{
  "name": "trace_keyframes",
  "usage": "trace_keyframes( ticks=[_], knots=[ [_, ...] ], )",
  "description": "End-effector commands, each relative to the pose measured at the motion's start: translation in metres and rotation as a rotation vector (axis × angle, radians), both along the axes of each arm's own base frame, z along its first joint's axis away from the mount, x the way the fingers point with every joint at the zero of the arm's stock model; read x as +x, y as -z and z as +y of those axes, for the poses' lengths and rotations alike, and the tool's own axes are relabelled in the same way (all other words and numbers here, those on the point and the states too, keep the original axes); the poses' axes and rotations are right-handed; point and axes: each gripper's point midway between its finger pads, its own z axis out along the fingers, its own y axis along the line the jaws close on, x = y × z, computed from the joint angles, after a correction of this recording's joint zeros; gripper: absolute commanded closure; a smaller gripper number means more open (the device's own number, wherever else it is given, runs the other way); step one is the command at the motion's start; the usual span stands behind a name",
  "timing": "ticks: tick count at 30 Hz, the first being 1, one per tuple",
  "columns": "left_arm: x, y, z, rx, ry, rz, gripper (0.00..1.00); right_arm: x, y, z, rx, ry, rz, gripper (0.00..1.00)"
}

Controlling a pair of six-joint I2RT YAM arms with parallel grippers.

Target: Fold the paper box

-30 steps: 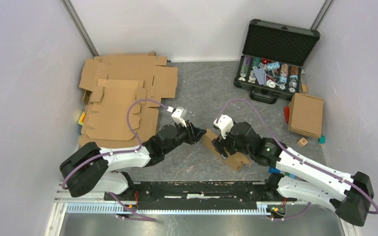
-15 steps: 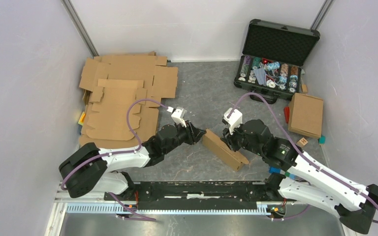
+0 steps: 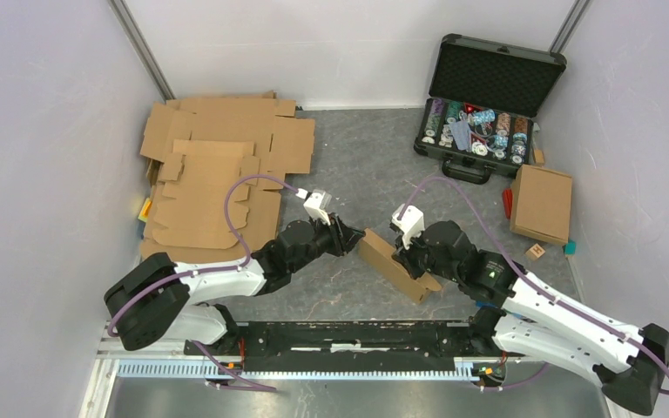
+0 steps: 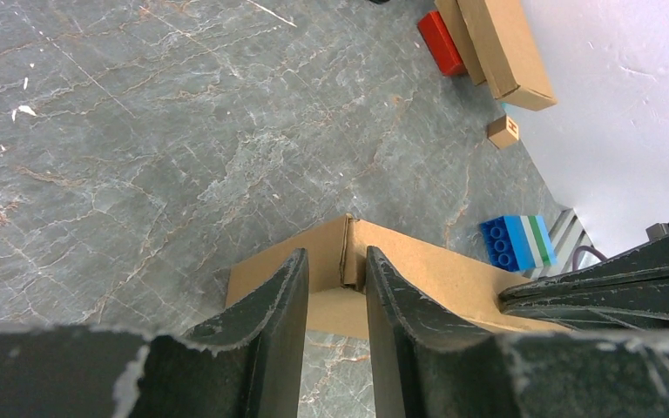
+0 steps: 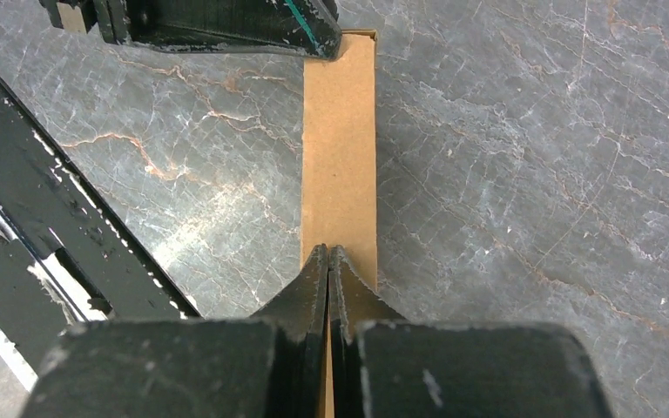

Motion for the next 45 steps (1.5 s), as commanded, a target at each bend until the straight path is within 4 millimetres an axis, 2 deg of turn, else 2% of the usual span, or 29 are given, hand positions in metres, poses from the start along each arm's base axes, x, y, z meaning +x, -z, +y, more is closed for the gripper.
trace_keyframes(
  ticks=[1,6,9,15,19,21,23,26,27,28,29,31,35,39,41,45],
  knots=[
    [-0.026,0.084,0.031,0.278,0.016,0.171,0.64,-0.007,0.019,-0.009,-0.064,0.008,0.063,1.0],
    [-0.025,0.083,0.03,0.28,0.015,0.166,0.64,-0.001,-0.027,-0.011,-0.003,0.031,-0.017,1.0],
    [-0.025,0.083,0.03,0.28,0.015,0.169,0.64,-0.004,-0.037,-0.015,-0.008,0.023,-0.022,0.99],
    [-0.026,0.085,0.03,0.283,0.021,0.174,0.64,-0.022,-0.02,-0.027,-0.05,0.004,0.054,0.99],
    [-0.026,0.084,0.028,0.282,0.027,0.171,0.64,-0.033,0.01,-0.034,-0.117,-0.006,0.134,0.96],
    [-0.025,0.083,0.028,0.28,0.027,0.169,0.64,-0.033,0.016,-0.035,-0.144,-0.009,0.146,0.95],
    [-0.026,0.083,0.027,0.28,0.032,0.17,0.64,-0.029,0.004,-0.03,-0.106,-0.01,0.114,0.89],
    [-0.027,0.084,0.028,0.288,0.033,0.174,0.64,-0.019,-0.028,-0.026,-0.04,0.008,0.033,0.83],
    [-0.026,0.085,0.029,0.291,0.031,0.176,0.64,-0.016,-0.038,-0.026,-0.035,0.012,0.011,0.78],
    [-0.027,0.085,0.029,0.292,0.034,0.175,0.64,-0.014,-0.044,-0.026,-0.04,0.011,0.001,0.65],
    [-0.027,0.085,0.029,0.296,0.035,0.174,0.64,-0.013,-0.05,-0.026,-0.041,0.013,-0.009,0.48],
    [-0.026,0.084,0.028,0.298,0.035,0.173,0.64,-0.011,-0.055,-0.025,-0.046,0.004,-0.016,0.28],
    [-0.026,0.083,0.027,0.297,0.04,0.172,0.64,-0.015,-0.036,-0.022,-0.099,-0.03,0.032,0.12],
    [-0.026,0.082,0.026,0.306,0.045,0.172,0.64,-0.02,-0.012,-0.02,-0.137,-0.069,0.076,0.06],
    [-0.025,0.08,0.026,0.308,0.045,0.17,0.64,-0.02,-0.003,-0.02,-0.157,-0.074,0.086,0.08],
    [-0.025,0.079,0.024,0.306,0.054,0.173,0.62,-0.022,0.011,-0.014,-0.175,-0.107,0.118,0.27]
  ],
)
